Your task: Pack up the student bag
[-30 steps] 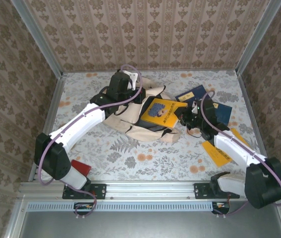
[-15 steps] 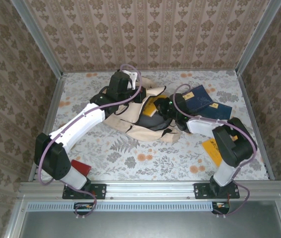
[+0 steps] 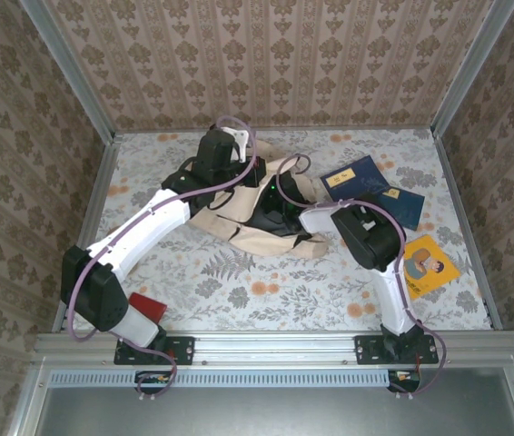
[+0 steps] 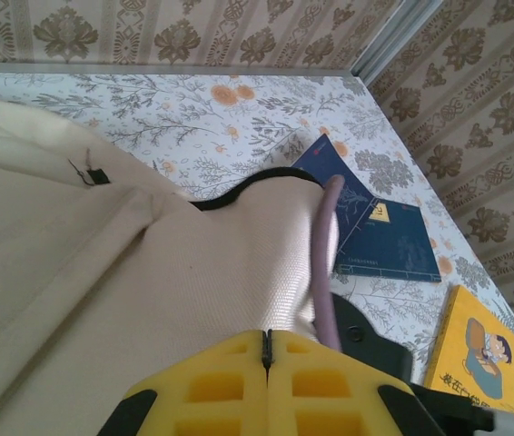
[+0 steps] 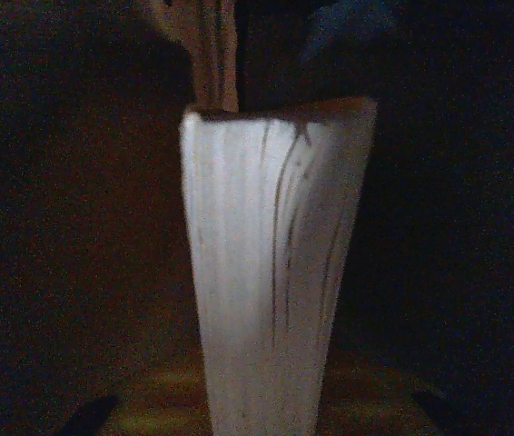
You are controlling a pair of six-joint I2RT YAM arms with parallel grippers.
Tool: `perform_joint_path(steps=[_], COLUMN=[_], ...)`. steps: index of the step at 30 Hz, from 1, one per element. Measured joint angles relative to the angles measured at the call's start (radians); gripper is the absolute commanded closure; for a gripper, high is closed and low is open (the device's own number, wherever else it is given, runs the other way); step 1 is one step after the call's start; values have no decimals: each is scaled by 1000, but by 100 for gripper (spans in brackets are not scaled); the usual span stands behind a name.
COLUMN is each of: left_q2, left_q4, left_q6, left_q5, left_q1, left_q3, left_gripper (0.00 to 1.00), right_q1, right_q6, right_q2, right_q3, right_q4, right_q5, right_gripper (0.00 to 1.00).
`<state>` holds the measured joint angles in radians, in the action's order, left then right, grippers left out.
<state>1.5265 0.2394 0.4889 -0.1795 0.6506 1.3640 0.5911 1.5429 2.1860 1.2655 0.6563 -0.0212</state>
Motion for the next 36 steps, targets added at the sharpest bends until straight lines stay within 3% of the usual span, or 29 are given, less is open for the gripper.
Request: perform_joint_path(steps=[6, 10, 21, 28, 36], left_q2=[-11, -31, -57, -92, -208], left_q4=[-1, -2, -2, 8, 65], left_q6=[23, 35, 35, 35, 5], left_q5=[-4, -15, -37, -24, -4], left_q1=[-32, -58, -103, -117, -183], left_q3=[-3, -16, -91, -178, -274], left_gripper=[100, 100, 100, 100, 100], right_q1=[8, -11, -95, -175, -407], right_q6=[3, -10, -157, -336, -535], right_q2=[-5, -109, -539, -822, -871], right_q3=[-17, -137, -416, -481, -480], right_q4=[-7, -2, -206, -546, -798], right_q5=[-5, -32, -123, -71, -13], right_gripper=[35, 25, 29, 32, 32])
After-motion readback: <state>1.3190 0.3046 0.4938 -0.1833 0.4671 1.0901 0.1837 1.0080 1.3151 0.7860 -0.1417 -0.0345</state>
